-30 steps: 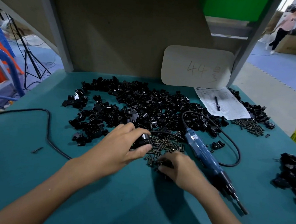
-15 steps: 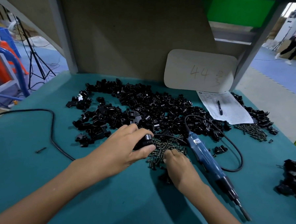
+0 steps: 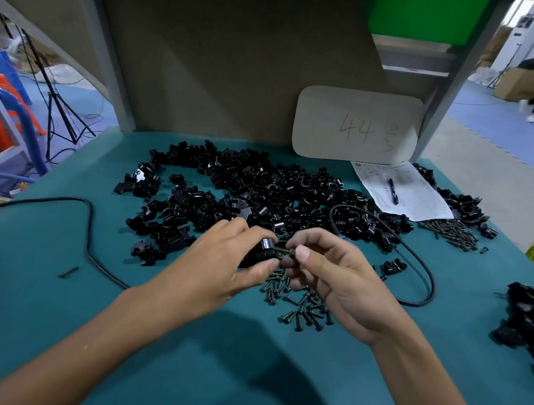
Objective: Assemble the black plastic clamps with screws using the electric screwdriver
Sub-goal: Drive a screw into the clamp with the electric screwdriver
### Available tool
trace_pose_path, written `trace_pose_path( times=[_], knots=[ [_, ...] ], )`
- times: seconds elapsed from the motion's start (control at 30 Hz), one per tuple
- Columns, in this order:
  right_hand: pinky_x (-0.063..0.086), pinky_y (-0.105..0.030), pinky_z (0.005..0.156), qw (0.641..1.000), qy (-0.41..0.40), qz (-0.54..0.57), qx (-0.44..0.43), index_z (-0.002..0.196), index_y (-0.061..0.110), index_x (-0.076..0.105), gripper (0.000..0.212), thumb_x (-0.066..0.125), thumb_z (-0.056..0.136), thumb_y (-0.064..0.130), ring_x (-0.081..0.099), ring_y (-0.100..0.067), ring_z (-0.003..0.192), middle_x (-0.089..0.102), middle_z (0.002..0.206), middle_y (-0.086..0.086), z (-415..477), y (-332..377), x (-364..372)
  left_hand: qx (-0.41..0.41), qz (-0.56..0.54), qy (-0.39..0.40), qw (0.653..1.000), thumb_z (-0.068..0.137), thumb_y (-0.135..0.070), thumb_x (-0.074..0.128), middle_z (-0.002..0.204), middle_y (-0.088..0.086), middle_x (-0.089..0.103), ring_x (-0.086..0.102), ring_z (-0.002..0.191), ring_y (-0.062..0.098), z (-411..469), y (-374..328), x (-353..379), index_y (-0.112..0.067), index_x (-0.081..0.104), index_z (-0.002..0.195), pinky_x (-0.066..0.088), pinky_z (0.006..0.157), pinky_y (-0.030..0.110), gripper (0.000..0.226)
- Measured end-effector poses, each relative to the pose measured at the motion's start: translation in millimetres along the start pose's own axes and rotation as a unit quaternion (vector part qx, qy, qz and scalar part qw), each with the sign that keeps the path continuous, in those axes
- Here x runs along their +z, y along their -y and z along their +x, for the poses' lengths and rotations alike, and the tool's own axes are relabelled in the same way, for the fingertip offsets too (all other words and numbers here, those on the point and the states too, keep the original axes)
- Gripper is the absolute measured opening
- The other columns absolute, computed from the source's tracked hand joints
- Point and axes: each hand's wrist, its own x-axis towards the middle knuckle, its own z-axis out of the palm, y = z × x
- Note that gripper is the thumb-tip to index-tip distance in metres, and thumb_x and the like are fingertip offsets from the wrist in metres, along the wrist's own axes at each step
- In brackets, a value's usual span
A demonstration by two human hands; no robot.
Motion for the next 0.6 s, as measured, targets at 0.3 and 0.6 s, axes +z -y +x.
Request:
trace_pose_path(
  times=[0.3, 0.6],
  knots=[
    [0.056, -0.023, 0.071, 0.999, 0.042, -0.011, 0.033, 0.097, 0.020, 0.077, 0.010, 0.070, 0.091, 0.024, 0.063, -0.010, 0.077, 0.069, 0.088, -0.002, 7, -7, -8, 0.003, -0.018, 0.017, 1.000, 0.089, -0.070, 0.033, 0.099, -0.021, 0.042, 0.039, 0.103, -0.004, -3, -2, -1, -0.042, 0.051, 0.128, 0.032, 0.082, 0.010, 0.051],
    [0.056, -0.044, 0.068, 0.939, 0.012, -0.341, -0.051, 0.094, 0.022, 0.067, 0.010, 0.061, 0.103, 0.025, 0.061, -0.024, 0.073, 0.065, 0.083, -0.008, 3, 5, -5, 0.010, 0.014, 0.014, 1.000, 0.087, -0.073, 0.026, 0.100, -0.024, 0.039, 0.036, 0.103, -0.003, -1, -2, 3, -0.043, 0.050, 0.127, 0.032, 0.082, 0.012, 0.056]
  ],
)
